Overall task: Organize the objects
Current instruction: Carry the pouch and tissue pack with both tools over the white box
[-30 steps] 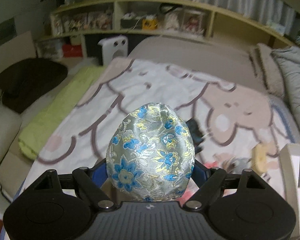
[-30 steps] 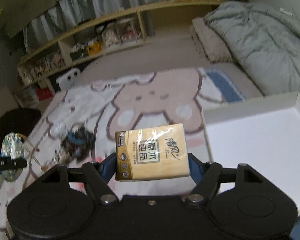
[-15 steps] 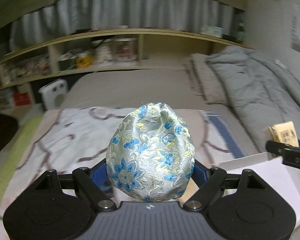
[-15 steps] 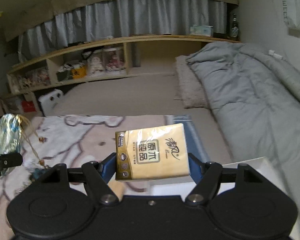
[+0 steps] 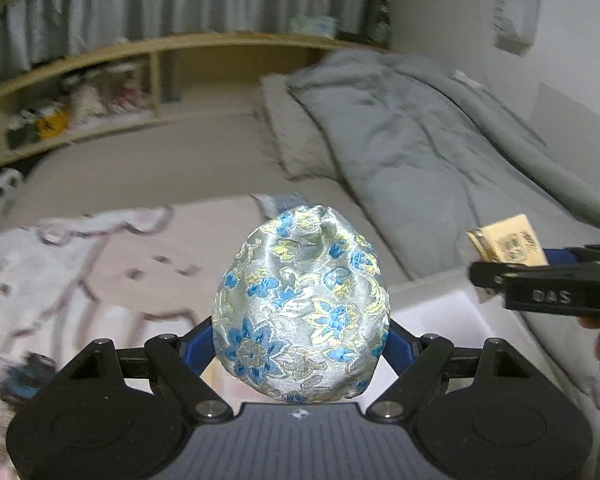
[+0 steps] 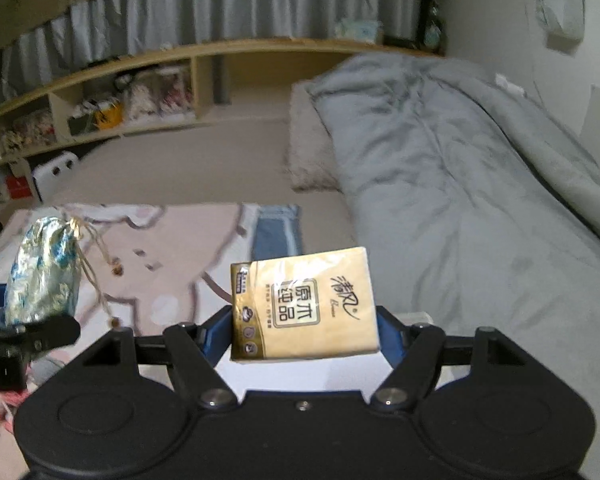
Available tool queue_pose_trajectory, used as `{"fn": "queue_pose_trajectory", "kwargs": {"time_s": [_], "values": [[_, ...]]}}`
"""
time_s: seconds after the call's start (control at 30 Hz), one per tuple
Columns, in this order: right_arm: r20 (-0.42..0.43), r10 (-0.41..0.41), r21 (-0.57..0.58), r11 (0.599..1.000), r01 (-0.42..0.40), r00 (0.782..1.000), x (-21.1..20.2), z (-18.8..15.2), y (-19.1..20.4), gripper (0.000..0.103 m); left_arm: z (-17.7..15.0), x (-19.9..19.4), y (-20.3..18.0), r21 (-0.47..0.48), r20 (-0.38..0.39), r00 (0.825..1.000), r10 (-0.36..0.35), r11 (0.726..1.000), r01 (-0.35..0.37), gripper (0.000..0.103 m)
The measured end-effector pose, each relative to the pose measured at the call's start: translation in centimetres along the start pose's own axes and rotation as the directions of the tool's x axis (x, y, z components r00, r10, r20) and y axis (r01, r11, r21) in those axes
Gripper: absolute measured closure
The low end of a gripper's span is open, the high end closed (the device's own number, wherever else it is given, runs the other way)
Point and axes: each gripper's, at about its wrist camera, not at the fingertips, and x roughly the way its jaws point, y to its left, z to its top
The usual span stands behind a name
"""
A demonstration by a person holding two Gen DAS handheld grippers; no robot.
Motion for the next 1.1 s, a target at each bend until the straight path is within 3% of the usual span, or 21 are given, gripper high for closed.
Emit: {"fn": "queue_pose_trajectory", "kwargs": {"time_s": [0.13, 0.37, 0.73, 0.8, 0.83, 0.9, 1.1], "values": [[-0.052, -0.016, -0.007, 1.0, 0.015, 0.999, 2.1, -1.5, -2.0, 0.029, -1.2, 2.9, -2.8, 0.005, -0.052, 0.997, -0.054, 0.998, 0.055, 0.02], [-0.136, -0.005, 0.033, 0.999, 0.01, 0.991, 6.5, -3.2, -4.7, 0.029, -1.4, 7.1, -5.9, 0.007, -0.104, 0.991, -0.086, 0.996, 0.087, 0.02], [-0.183, 0.046, 0.087, 0.996, -0.03, 0.982, 10.8, -3.8, -6.4, 0.029, -2.4, 13.3, -6.6, -0.042, -0.178, 0.981, -0.073, 0.997, 0.066, 0.019], [-0.18, 0.034, 0.091, 0.996, -0.017, 0.983, 11.3, -3.9, -6.4, 0.027, -2.4, 14.3, -6.5, -0.056, -0.195, 0.978, -0.072, 0.996, 0.063, 0.011], [-0.182, 0.026, 0.1, 0.995, -0.008, 0.983, 11.5, -4.0, -6.6, 0.022, -2.5, 14.7, -6.5, -0.058, -0.214, 0.974, -0.067, 0.997, 0.056, 0.008], [-0.189, 0.018, 0.115, 0.993, 0.004, 0.982, 11.5, -4.1, -6.9, 0.014, -2.8, 15.1, -6.6, -0.04, -0.236, 0.971, -0.045, 0.999, 0.036, 0.006], [-0.204, 0.015, 0.124, 0.992, 0.011, 0.979, 10.4, -4.4, -7.5, 0.013, -3.3, 14.1, -6.7, 0.028, -0.248, 0.969, -0.017, 0.999, 0.025, 0.006]]}}
